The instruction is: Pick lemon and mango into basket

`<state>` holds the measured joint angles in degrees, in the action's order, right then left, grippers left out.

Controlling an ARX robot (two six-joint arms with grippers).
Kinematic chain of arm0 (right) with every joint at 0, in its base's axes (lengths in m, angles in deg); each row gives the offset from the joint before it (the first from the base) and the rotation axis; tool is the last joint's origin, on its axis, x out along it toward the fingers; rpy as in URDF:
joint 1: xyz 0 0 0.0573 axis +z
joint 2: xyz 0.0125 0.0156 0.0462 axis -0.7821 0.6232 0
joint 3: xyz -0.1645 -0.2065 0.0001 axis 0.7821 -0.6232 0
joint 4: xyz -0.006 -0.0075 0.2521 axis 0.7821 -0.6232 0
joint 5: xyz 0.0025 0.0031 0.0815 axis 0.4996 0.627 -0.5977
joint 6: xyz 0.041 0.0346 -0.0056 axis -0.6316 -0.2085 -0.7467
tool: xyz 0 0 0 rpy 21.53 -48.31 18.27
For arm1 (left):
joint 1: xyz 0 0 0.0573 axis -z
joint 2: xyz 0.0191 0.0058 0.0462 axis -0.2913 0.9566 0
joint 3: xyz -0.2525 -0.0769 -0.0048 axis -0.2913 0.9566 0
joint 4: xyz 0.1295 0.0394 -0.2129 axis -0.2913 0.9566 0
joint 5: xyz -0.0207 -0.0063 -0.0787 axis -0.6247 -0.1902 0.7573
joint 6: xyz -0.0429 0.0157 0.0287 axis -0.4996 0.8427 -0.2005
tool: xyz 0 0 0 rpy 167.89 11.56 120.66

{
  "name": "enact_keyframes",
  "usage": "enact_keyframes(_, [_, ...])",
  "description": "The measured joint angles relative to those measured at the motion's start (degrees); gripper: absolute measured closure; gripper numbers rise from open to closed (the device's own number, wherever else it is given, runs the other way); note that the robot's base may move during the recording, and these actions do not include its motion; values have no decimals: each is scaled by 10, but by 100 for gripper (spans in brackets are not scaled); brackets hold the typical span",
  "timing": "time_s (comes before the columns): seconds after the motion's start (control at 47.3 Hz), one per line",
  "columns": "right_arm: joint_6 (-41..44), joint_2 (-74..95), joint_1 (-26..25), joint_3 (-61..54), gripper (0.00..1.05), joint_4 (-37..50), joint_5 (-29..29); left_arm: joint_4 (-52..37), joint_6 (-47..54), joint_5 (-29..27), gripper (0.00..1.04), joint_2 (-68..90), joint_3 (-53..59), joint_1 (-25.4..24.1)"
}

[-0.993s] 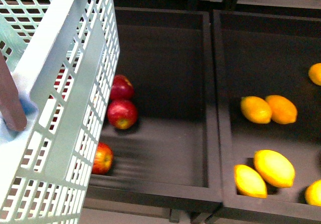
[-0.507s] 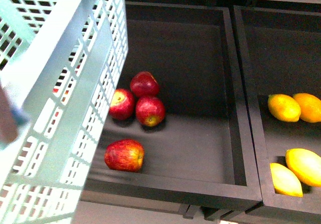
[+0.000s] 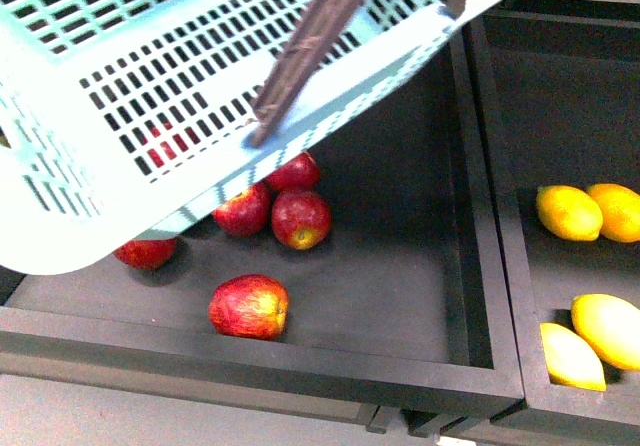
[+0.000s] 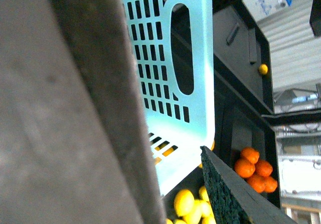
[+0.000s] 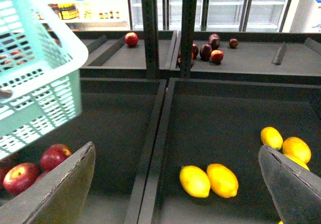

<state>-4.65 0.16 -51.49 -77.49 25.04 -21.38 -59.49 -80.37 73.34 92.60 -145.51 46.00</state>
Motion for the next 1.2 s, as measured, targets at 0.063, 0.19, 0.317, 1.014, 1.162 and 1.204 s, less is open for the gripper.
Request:
enact_keyframes(0.063, [0,0,0,0,9,0,0,10,-1,7,76,27,-30,22])
enact_keyframes(0.19, [0,0,0,0,9,0,0,36,-1,25,76,56,-68,56])
enact_keyframes(0.317, [0,0,0,0,9,0,0,56,-1,57,76,68,-86,93])
enact_keyframes(1.014, [-104,97,-7,57,9,-137,116,63,15,67,76,69,-87,121])
enact_keyframes(1.162, [-106,220,-195,96,9,-48,-33,63,18,72,76,70,-87,121])
enact_keyframes(1.204, [-77,273,-247,102,9,3,-71,63,19,74,76,70,-87,121])
